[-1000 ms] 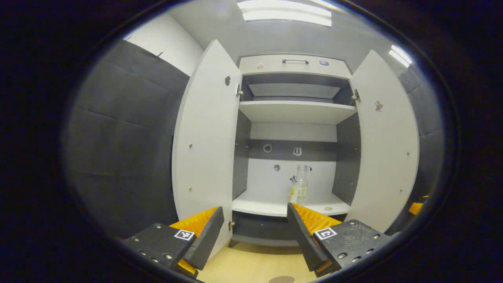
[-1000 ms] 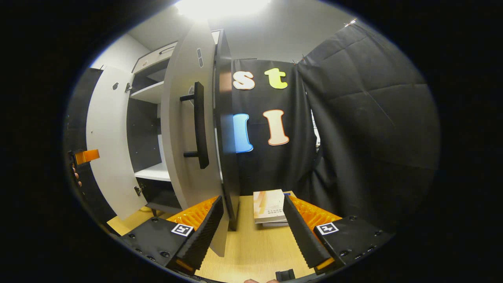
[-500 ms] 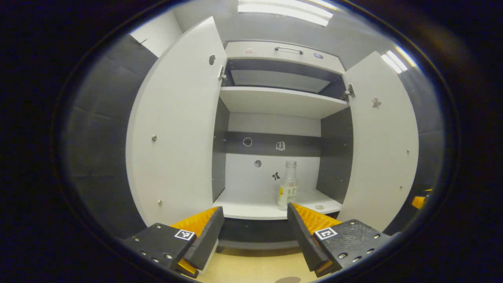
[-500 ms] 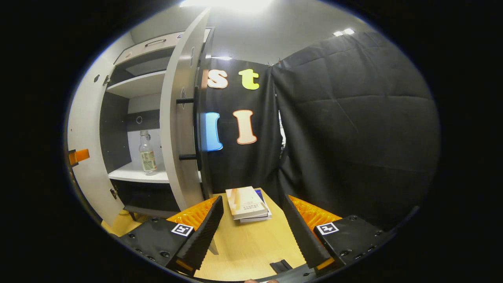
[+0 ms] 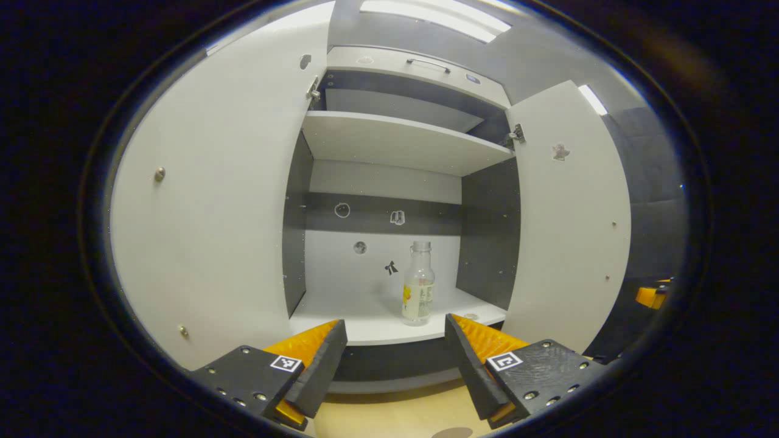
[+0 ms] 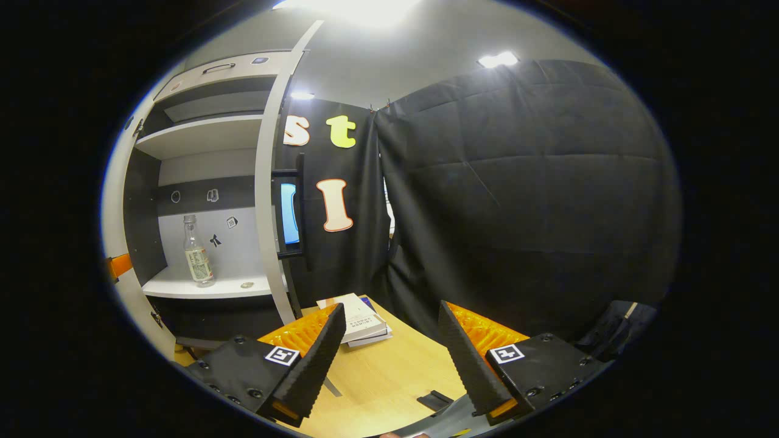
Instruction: Grasp the bottle in the cabinet with the left hand and place it on the coaster, then close the right door with the right hand and the left door with the left hand.
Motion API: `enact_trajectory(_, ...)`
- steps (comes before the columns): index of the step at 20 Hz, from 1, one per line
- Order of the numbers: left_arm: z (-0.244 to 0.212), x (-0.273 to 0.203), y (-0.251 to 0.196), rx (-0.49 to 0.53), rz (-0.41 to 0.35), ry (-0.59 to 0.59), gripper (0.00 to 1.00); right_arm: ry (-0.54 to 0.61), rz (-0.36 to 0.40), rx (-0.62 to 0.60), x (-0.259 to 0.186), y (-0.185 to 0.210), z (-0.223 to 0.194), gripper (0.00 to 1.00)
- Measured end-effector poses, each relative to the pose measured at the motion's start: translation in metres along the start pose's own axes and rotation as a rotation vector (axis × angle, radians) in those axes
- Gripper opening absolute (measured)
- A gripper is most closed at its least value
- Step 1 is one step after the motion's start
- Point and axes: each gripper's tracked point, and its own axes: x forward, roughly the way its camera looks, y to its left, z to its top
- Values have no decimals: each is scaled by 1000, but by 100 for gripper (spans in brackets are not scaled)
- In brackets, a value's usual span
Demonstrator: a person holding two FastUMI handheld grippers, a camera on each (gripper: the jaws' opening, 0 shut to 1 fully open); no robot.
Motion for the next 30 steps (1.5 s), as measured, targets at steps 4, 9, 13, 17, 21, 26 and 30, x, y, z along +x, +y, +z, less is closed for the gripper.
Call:
enact_trajectory(4, 24, 52, 3, 0, -20, -29, 94, -22, -31, 68, 5, -3, 0, 98)
enact_trajectory(9, 38, 132, -11, 27, -50, -21, 94, -54, -33, 77, 17, 1, -5, 98)
enact_trajectory(13, 35, 184, -25, 66, -68, -5, 94, -66, -40, 52, 38, -5, -6, 97)
enact_trajectory(17, 18, 226, -47, 113, -93, 19, 94, -30, -15, 77, 42, -3, -21, 97)
enact_trajectory(21, 9, 251, -58, 122, -105, 36, 92, -26, -30, 53, 48, -15, -24, 98)
enact_trajectory(26, 3, 270, -64, 192, -116, 48, 61, 49, -46, 75, 54, -28, -45, 98)
enact_trajectory(30, 7, 261, -72, 150, -141, 41, 42, 56, -89, 60, 60, -45, -44, 98)
